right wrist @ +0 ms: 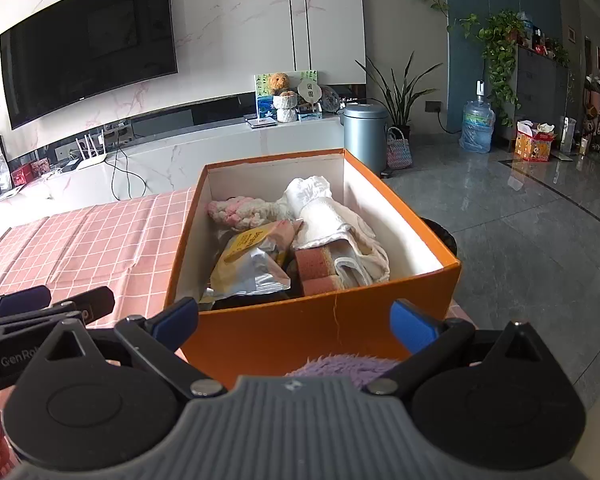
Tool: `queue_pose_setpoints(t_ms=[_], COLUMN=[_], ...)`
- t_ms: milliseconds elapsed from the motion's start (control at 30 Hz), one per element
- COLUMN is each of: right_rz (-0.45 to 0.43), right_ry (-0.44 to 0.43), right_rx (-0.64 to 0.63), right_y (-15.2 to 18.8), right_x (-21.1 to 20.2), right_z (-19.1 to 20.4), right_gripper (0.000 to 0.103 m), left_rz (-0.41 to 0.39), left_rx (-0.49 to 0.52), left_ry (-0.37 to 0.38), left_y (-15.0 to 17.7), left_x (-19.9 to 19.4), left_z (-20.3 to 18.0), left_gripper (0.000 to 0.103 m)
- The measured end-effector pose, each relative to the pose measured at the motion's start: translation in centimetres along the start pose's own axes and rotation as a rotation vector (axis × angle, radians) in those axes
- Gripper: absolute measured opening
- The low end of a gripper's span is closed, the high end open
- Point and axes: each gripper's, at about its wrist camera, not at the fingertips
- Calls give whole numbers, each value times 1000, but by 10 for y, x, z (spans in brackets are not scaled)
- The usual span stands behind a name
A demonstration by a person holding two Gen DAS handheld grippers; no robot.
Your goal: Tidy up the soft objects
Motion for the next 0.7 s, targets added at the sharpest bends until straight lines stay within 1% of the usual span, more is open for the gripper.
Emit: queue_pose_setpoints(t_ms=[267, 467, 700], right_rz=[2, 3, 2], right_ry=[1, -1, -1], right_rx=[-7, -4, -3], right_y=[0, 0, 0], right_x=[0, 1, 1], right_z=[2, 3, 3], right_gripper=[100, 100, 100], left_rz=[18, 19, 38], left_rx=[-10, -6, -7], left_ry=[6, -2, -8], left_y=[-1, -2, -3], left_x=[0, -2, -2], left_z=[2, 2, 2], left_gripper=[91, 91, 91])
Point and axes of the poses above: each gripper's, at about its wrist camera, not at the fingertips, and x roughly the way its jaws point, z to its left, y to its underside, and after that the axes turned 1 degree about z, right-handed
